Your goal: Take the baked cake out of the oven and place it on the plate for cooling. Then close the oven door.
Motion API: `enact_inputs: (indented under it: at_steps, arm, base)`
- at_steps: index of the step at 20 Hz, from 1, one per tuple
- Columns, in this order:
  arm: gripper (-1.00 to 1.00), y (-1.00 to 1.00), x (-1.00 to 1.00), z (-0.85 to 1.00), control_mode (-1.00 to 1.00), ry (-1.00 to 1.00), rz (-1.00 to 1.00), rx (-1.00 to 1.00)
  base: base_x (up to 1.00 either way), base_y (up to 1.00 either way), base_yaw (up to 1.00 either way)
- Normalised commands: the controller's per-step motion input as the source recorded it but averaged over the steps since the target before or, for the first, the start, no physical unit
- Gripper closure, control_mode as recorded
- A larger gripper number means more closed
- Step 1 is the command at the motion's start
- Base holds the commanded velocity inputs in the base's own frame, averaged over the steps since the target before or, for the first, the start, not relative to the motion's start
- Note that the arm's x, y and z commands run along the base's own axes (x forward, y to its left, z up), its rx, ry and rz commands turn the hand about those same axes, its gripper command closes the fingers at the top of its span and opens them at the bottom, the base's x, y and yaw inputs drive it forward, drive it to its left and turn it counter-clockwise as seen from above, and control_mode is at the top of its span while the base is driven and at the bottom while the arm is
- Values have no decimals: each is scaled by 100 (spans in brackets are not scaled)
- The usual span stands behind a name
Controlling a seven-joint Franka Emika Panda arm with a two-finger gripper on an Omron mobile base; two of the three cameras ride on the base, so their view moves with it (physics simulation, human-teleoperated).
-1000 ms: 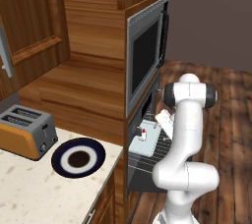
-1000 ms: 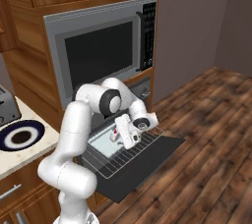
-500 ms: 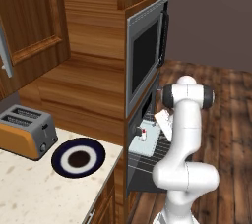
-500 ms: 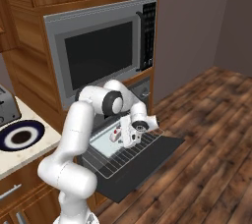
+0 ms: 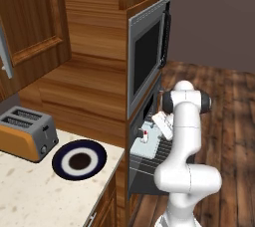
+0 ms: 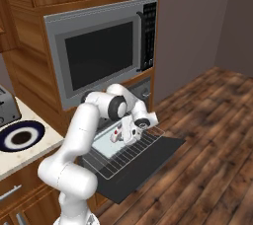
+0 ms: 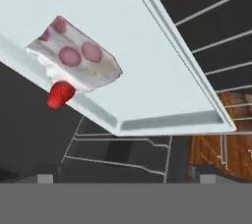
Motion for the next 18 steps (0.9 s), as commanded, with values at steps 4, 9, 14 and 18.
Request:
enact_inputs:
  at_steps: [4,9,14,18]
  arm:
    - [-100,9,22,-56,-100,12,0,0]
    - [-100,3,13,-14,-100,8,0,1]
    - [-100,0,16,0,-100,12,0,1]
    - [-100,0,30,0,-100,19,-3,0]
  base:
    - [0,0,0]
    - [0,0,0]
    - [0,0,0]
    - [0,0,0]
